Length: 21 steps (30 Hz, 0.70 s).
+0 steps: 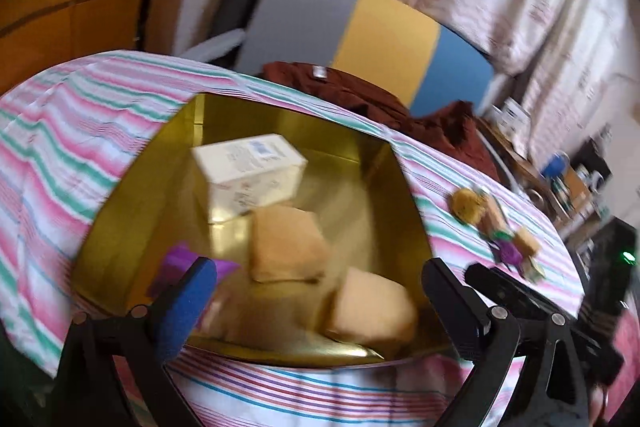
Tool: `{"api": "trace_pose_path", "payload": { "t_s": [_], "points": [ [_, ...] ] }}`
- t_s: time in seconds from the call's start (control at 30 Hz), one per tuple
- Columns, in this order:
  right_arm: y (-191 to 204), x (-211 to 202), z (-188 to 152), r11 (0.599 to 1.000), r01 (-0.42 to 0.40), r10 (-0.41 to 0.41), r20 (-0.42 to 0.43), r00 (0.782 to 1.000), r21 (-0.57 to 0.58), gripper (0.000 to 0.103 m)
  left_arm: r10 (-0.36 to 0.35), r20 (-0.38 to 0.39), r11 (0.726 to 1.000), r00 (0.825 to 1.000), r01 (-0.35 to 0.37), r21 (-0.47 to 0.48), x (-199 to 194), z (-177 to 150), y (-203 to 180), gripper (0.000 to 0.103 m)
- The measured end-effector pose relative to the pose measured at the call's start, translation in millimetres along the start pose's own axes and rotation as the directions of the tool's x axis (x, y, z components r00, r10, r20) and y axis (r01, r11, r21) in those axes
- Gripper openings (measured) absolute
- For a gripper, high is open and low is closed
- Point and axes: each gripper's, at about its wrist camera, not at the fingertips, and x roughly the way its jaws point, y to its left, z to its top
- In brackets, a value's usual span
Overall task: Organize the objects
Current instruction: 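Grasp the small green-labelled box with the right tool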
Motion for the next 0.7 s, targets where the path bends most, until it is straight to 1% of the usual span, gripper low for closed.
{"api": "trace_pose_path", "payload": {
  "t_s": [0.03, 0.13, 0.2, 0.27, 0.37, 0.4, 0.5, 0.57, 0.6, 0.63, 0.7],
  "points": [
    [-6, -1, -1, 1.000, 0.012, -0.012, 0.000, 1.000, 0.006, 0.076, -0.026, -0.005, 0.999, 1.000, 0.026, 0.022, 1, -3, -6, 0.103],
    [-32, -4, -8, 0.997, 0.071, -0.071, -0.007, 0.997, 0.021, 0.076, -0.052, -0.020, 0.996, 0.998, 0.053, 0.067, 4, -9, -18, 0.103],
    [-52, -8, -14, 0.992, 0.120, -0.120, -0.008, 0.993, 0.036, 0.076, -0.068, -0.023, 0.994, 0.997, 0.070, 0.084, 3, -11, -26, 0.103],
    [-69, -13, -19, 0.986, 0.159, -0.159, -0.007, 0.987, 0.055, 0.076, -0.104, -0.030, 0.989, 0.994, 0.107, 0.099, 2, -14, -35, 0.103],
    [-102, -22, -24, 0.969, 0.236, -0.237, -0.007, 0.972, 0.077, 0.076, -0.142, -0.042, 0.981, 0.989, 0.147, 0.125, 0, -18, -49, 0.103],
    [-117, -28, -23, 0.959, 0.272, -0.273, -0.006, 0.962, 0.080, 0.076, -0.148, -0.047, 0.980, 0.988, 0.153, 0.131, 0, -19, -51, 0.103],
    [-149, -46, -12, 0.935, 0.344, -0.349, 0.039, 0.936, 0.088, 0.076, -0.175, -0.075, 0.973, 0.982, 0.185, 0.142, 0, -24, -63, 0.103],
    [-177, -60, 3, 0.913, 0.394, -0.402, 0.077, 0.912, 0.106, 0.076, -0.192, -0.087, 0.970, 0.978, 0.202, 0.136, 0, -26, -69, 0.103],
    [-196, -67, 15, 0.898, 0.423, -0.434, 0.088, 0.896, 0.124, 0.076, -0.202, -0.093, 0.968, 0.975, 0.213, 0.132, -1, -28, -73, 0.103],
    [-208, -71, 23, 0.891, 0.432, -0.446, 0.091, 0.890, 0.137, 0.076, -0.211, -0.099, 0.966, 0.972, 0.223, 0.131, -1, -29, -76, 0.103],
    [-233, -75, 39, 0.887, 0.430, -0.448, 0.083, 0.890, 0.167, 0.076, -0.218, -0.108, 0.963, 0.970, 0.232, 0.136, 0, -31, -84, 0.103]
  ]
}}
